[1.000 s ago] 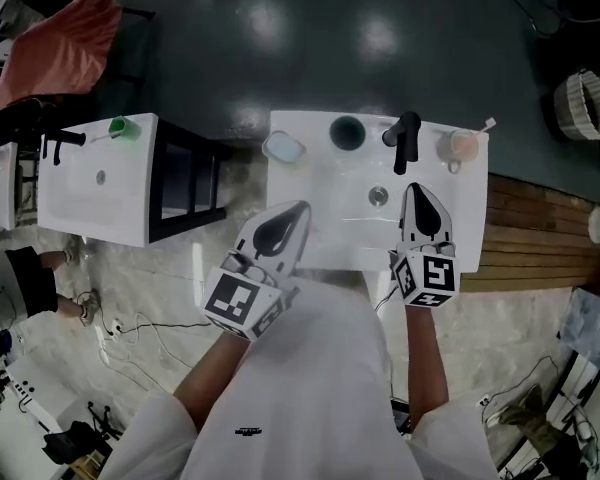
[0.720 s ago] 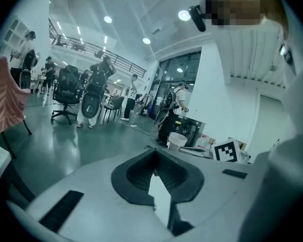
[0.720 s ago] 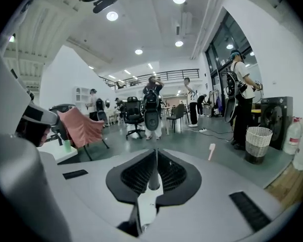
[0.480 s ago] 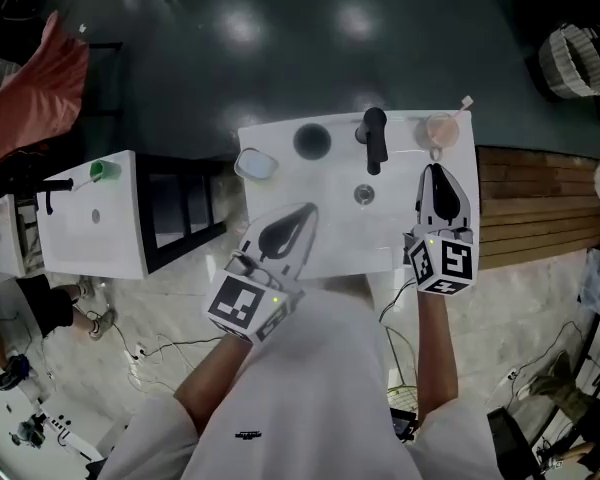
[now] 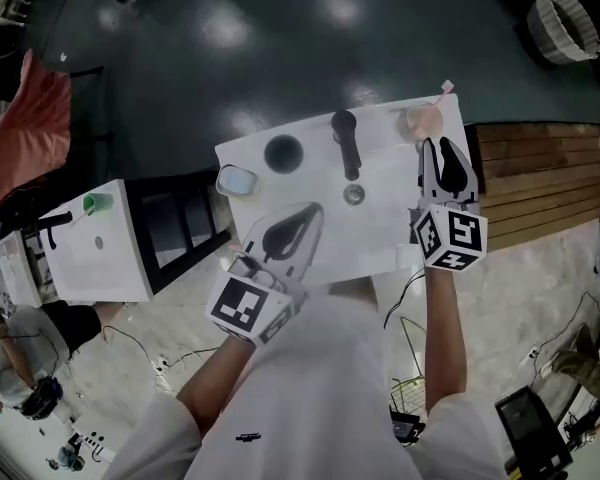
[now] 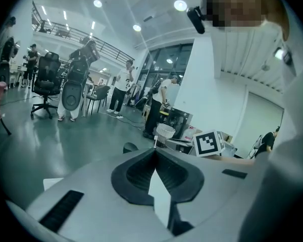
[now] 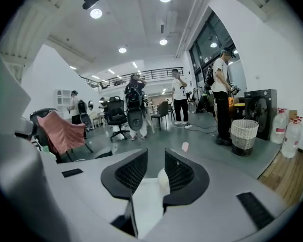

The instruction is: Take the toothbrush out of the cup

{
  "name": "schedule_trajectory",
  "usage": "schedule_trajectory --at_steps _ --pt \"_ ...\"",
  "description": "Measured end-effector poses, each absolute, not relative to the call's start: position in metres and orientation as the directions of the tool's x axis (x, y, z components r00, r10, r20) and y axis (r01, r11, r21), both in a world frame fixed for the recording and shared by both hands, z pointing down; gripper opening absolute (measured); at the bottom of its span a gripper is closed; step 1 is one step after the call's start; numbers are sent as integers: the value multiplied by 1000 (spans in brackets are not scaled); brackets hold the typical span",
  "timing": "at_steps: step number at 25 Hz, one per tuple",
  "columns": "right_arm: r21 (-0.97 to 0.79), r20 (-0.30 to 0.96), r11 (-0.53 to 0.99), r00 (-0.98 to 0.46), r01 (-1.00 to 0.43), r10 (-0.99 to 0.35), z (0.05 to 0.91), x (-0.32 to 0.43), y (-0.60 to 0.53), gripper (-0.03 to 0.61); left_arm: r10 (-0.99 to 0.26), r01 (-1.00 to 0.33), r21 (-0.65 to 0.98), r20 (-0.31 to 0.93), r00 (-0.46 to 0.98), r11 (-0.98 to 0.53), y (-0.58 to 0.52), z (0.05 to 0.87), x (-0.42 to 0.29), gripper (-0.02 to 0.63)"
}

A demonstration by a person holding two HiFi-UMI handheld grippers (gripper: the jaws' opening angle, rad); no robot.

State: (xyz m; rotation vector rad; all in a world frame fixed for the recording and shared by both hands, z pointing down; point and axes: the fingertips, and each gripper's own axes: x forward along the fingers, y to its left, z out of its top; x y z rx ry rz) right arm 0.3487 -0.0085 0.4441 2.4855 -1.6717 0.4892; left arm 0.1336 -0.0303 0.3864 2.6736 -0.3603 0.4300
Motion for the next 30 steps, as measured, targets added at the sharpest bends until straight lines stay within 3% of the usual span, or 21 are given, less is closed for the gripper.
schedule_trajectory --at_steps 14,30 --pt "-108 401 -429 356 -897 -844 486 413 -39 100 -108 -256 355 387 916 -899 -39 414 176 3" --pt "-138 528 -414 287 -900 -799 536 442 -65 114 -114 -278 360 415 903 -890 -49 430 185 3"
